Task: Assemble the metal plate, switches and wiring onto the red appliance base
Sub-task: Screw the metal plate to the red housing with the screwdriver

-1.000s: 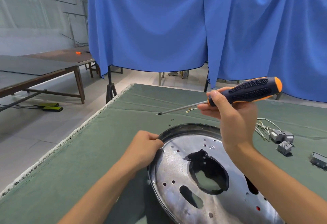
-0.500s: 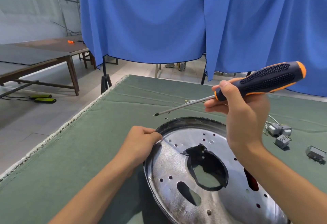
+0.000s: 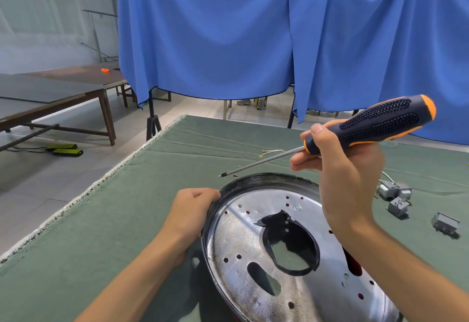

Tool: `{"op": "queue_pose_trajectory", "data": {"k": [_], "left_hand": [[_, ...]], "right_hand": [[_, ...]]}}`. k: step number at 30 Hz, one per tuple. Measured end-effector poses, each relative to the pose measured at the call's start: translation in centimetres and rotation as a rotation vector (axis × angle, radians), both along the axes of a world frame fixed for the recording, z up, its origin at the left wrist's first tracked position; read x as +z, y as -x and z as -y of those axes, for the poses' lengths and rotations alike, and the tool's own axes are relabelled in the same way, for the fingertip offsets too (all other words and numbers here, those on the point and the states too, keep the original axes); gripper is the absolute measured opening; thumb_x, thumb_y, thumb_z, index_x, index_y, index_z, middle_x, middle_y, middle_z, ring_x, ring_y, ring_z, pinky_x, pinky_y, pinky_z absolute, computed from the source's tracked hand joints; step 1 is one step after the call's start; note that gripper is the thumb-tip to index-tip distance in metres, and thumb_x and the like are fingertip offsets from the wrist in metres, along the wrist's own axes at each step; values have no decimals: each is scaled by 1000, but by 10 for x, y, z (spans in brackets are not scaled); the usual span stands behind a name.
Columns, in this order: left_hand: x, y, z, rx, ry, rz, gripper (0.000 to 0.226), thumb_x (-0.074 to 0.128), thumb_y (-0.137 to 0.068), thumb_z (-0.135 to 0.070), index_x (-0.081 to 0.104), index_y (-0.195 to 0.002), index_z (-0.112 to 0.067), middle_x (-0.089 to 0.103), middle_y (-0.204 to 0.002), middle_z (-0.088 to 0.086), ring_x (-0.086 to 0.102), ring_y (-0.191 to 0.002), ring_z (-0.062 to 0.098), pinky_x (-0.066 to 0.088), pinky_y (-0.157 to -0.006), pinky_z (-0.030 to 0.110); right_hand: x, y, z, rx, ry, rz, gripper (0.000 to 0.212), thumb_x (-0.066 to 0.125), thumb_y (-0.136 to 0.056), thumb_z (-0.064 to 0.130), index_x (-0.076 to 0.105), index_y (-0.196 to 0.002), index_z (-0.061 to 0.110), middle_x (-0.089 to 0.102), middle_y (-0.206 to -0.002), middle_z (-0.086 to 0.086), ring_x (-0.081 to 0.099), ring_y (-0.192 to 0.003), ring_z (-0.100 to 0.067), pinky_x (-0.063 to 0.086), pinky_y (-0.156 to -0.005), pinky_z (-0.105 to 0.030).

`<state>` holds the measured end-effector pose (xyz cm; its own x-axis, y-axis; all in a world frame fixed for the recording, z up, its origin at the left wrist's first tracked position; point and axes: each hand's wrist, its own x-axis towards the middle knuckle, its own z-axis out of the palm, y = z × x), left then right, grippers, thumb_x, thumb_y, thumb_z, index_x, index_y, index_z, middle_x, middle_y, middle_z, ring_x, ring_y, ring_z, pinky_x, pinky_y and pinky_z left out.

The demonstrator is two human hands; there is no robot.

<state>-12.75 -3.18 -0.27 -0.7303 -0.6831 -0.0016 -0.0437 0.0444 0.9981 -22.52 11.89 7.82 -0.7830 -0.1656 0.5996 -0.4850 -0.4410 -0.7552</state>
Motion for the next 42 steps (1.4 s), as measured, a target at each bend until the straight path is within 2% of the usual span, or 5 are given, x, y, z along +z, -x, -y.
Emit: {"op": "queue_pose_trajectory", "data": {"k": [5, 8, 13, 21, 42], "left_hand": [[-1, 0, 0, 0, 15, -3, 31, 56, -87, -13, 62, -80, 16, 56, -75, 13, 47, -70, 20, 37, -68, 32], [-1, 0, 0, -13, 46, -3, 12, 55, -87, -14, 62, -79, -8, 49, -76, 10, 42, -71, 20, 33, -68, 32], [-3, -1, 0, -25, 51, -15, 6, 54, -87, -14, 56, -81, -12, 47, -77, 9, 40, -72, 21, 31, -68, 32], [-4, 0, -1, -12, 57, -34, 6, 55, -87, -13, 57, -81, -11, 47, -77, 10, 41, -72, 19, 31, -68, 31], [-6, 2, 2, -5, 103, -45, 11, 55, -86, -12, 56, -75, -13, 43, -75, 7, 36, -72, 17, 29, -67, 30]], "right_hand": [[6, -1, -4, 2, 33, -22, 19, 56, -86, 9, 56, -67, 8, 58, -59, 2, 56, -40, -18, 49, -42, -27], [9, -2, -4, 2, 57, -37, 27, 54, -84, 9, 56, -58, 17, 55, -56, 5, 51, -35, -16, 44, -38, -23], [10, -3, -3, -7, 68, -73, 36, 53, -83, 8, 58, -52, 26, 53, -54, 9, 48, -37, -8, 39, -34, -21], [7, -4, -3, -76, 44, -70, 15, 51, -82, 8, 51, -67, 5, 53, -53, 12, 43, -34, -9, 37, -34, -18], [-1, -2, 8, -65, -77, -44, 20, 52, -81, 15, 51, -73, -4, 51, -53, 8, 43, -32, -16, 37, -35, -23]]}}
